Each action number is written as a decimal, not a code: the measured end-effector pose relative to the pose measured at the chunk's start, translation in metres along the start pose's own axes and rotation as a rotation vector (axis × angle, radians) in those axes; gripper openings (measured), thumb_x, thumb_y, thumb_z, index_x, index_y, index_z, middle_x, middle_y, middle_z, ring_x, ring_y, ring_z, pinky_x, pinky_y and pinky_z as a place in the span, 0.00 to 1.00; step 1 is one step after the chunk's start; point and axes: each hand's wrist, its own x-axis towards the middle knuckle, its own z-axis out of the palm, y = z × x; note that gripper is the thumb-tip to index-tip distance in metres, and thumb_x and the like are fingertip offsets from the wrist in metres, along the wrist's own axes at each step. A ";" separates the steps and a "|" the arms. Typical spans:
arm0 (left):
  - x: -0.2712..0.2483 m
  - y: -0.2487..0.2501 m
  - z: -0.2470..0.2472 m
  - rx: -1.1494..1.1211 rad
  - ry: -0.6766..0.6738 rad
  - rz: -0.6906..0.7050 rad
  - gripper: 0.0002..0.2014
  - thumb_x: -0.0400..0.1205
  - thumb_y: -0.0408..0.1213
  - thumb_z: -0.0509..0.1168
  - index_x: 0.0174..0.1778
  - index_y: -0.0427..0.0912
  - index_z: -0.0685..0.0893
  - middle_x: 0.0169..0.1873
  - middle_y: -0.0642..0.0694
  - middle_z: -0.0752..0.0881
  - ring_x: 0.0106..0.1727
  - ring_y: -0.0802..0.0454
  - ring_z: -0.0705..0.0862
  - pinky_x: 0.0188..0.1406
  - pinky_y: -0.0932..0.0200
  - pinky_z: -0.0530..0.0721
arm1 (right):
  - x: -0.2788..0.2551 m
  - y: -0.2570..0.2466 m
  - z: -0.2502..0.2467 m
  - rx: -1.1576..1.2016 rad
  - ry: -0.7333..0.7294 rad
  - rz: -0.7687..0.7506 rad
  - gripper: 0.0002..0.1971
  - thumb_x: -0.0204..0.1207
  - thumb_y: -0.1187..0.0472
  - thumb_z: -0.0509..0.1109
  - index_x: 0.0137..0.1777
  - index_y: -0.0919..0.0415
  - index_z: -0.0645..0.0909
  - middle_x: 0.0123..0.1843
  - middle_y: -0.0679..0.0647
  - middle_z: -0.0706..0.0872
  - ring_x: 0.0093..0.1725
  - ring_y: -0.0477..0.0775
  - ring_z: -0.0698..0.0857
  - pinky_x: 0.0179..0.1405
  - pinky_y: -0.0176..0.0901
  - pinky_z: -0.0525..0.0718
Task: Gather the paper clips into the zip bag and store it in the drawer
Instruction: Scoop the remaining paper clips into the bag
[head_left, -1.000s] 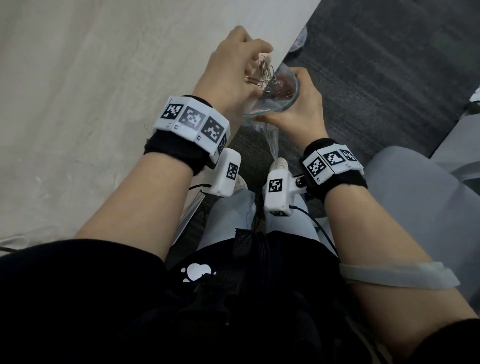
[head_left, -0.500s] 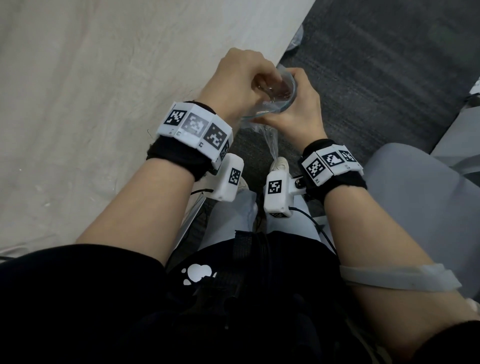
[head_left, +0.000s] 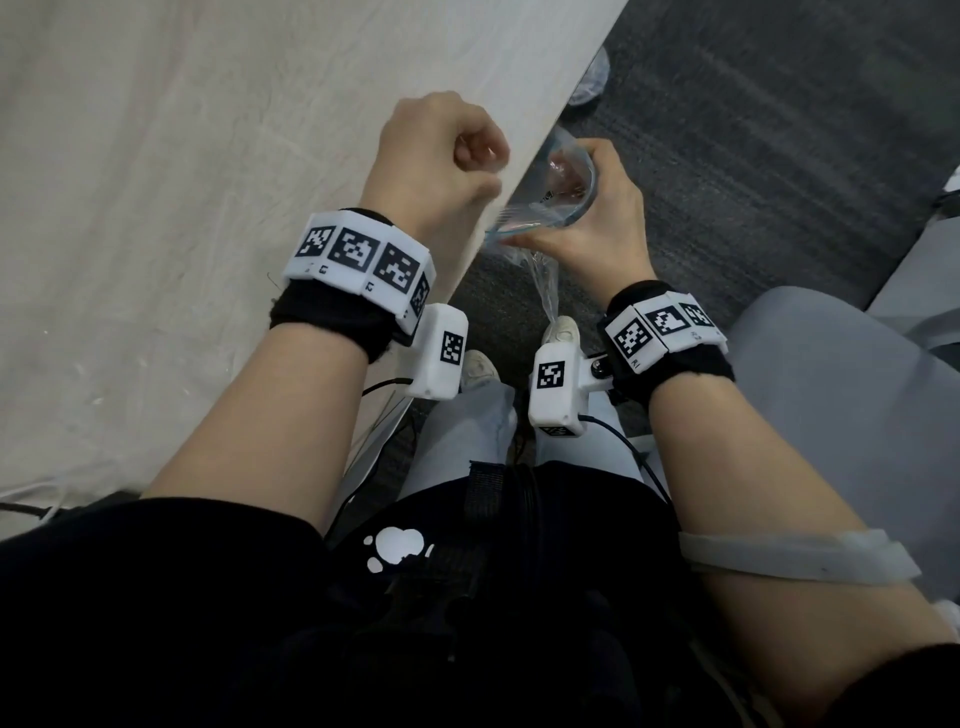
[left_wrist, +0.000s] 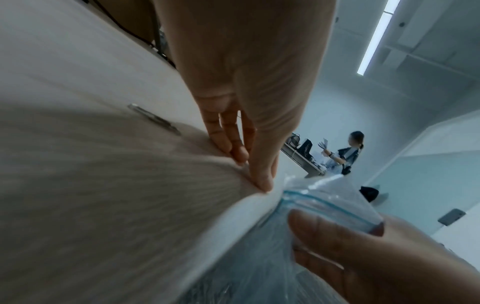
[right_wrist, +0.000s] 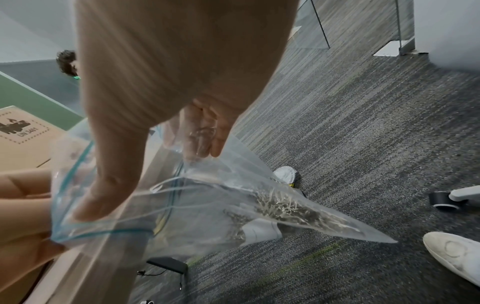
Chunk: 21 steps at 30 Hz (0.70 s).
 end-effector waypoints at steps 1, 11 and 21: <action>0.000 0.002 0.001 0.020 -0.041 0.029 0.13 0.68 0.32 0.76 0.48 0.45 0.89 0.41 0.48 0.85 0.39 0.56 0.80 0.47 0.60 0.83 | 0.000 0.000 0.000 0.000 0.004 -0.001 0.32 0.54 0.53 0.87 0.53 0.55 0.72 0.47 0.40 0.80 0.45 0.23 0.79 0.42 0.18 0.75; -0.007 0.004 0.001 0.013 -0.170 0.086 0.20 0.79 0.22 0.58 0.50 0.49 0.88 0.50 0.51 0.78 0.51 0.56 0.76 0.46 0.68 0.76 | -0.004 0.002 0.000 -0.021 0.011 0.014 0.32 0.53 0.49 0.85 0.53 0.54 0.73 0.51 0.49 0.83 0.50 0.45 0.83 0.50 0.37 0.83; -0.012 0.019 0.006 0.098 -0.189 0.067 0.24 0.73 0.19 0.62 0.57 0.48 0.85 0.54 0.49 0.74 0.52 0.53 0.73 0.56 0.56 0.79 | -0.022 -0.002 -0.025 -0.018 0.118 0.054 0.34 0.50 0.53 0.88 0.55 0.56 0.75 0.51 0.51 0.85 0.50 0.45 0.83 0.50 0.35 0.83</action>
